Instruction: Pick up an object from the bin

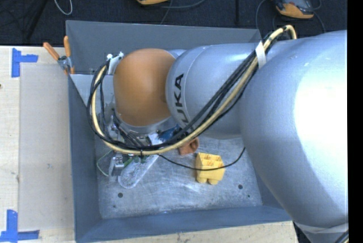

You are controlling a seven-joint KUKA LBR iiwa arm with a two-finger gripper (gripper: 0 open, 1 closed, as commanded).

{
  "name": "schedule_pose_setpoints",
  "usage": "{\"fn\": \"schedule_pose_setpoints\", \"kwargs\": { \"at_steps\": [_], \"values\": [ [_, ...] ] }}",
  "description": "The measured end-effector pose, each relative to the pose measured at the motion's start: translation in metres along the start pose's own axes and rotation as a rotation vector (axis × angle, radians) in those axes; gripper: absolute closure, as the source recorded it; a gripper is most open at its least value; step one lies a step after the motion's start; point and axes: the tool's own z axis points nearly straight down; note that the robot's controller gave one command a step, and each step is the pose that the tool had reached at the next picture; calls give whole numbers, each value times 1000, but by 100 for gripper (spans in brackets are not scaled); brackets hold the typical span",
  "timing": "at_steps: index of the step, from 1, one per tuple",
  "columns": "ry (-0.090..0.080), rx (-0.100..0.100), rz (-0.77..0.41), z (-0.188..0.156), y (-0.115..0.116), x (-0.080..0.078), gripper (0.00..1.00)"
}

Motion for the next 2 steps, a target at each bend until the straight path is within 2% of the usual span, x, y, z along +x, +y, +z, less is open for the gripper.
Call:
{"fn": "schedule_pose_setpoints", "kwargs": {
  "at_steps": [1, 2],
  "values": [
    [-7, -2, 4, -5, -1, -2, 0],
    [-12, -4, -76, 38, -27, -27, 0]
  ]
}}
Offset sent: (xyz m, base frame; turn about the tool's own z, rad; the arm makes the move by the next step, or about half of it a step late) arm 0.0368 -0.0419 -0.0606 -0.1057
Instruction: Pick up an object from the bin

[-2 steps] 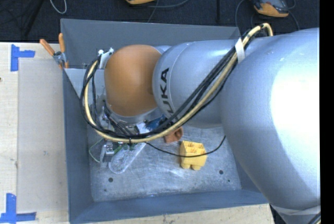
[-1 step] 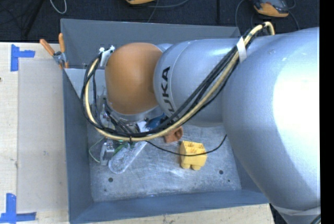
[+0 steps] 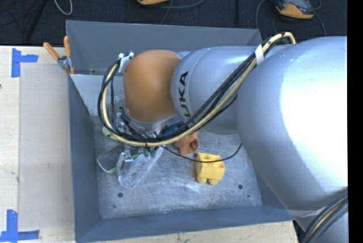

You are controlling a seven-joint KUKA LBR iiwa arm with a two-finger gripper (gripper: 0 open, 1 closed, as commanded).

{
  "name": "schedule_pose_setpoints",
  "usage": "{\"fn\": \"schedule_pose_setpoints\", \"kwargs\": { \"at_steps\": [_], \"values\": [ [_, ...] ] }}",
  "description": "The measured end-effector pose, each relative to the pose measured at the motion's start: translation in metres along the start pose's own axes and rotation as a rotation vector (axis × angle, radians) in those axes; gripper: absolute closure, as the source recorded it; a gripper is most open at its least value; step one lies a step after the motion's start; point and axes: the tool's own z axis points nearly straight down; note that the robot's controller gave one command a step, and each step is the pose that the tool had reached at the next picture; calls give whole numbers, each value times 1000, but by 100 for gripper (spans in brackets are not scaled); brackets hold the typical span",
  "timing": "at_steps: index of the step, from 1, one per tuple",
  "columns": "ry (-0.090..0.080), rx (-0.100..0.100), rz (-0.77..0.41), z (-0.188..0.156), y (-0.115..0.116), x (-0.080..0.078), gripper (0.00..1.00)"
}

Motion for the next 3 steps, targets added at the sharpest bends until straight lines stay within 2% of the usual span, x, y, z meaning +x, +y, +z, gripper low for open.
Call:
{"fn": "schedule_pose_setpoints", "kwargs": {
  "at_steps": [1, 2, 3],
  "values": [
    [-23, -12, -115, 10, -6, -1, 0],
    [-4, -8, -152, 13, -7, 11, 100],
    [-5, -8, -163, 14, -7, 8, 100]
  ]
}}
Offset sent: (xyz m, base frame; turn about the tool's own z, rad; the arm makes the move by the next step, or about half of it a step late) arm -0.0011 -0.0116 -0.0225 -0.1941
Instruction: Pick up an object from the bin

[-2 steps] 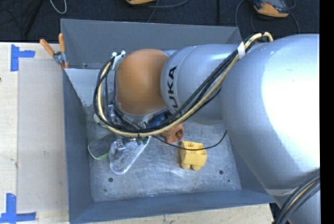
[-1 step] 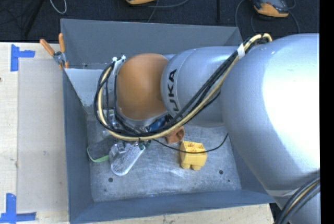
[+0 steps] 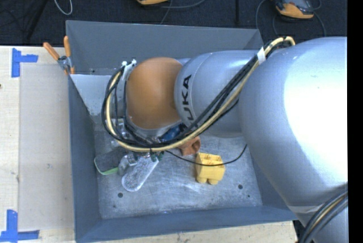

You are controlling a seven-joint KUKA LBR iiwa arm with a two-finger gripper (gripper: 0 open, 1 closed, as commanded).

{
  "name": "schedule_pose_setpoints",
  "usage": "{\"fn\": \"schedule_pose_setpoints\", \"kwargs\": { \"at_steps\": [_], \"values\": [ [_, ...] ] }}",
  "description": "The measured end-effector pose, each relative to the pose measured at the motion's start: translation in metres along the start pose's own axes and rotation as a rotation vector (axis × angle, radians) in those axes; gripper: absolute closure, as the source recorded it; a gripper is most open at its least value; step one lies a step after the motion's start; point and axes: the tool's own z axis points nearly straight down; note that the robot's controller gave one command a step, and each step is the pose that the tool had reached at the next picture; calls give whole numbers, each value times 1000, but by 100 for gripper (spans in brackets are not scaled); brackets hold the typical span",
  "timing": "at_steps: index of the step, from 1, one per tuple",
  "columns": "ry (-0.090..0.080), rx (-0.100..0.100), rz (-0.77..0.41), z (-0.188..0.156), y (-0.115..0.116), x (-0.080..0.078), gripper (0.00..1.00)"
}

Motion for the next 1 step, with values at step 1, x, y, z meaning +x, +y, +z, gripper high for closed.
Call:
{"fn": "schedule_pose_setpoints", "kwargs": {
  "at_steps": [1],
  "values": [
    [7, 8, -37, -125, -7, -1, 100]
  ]
}}
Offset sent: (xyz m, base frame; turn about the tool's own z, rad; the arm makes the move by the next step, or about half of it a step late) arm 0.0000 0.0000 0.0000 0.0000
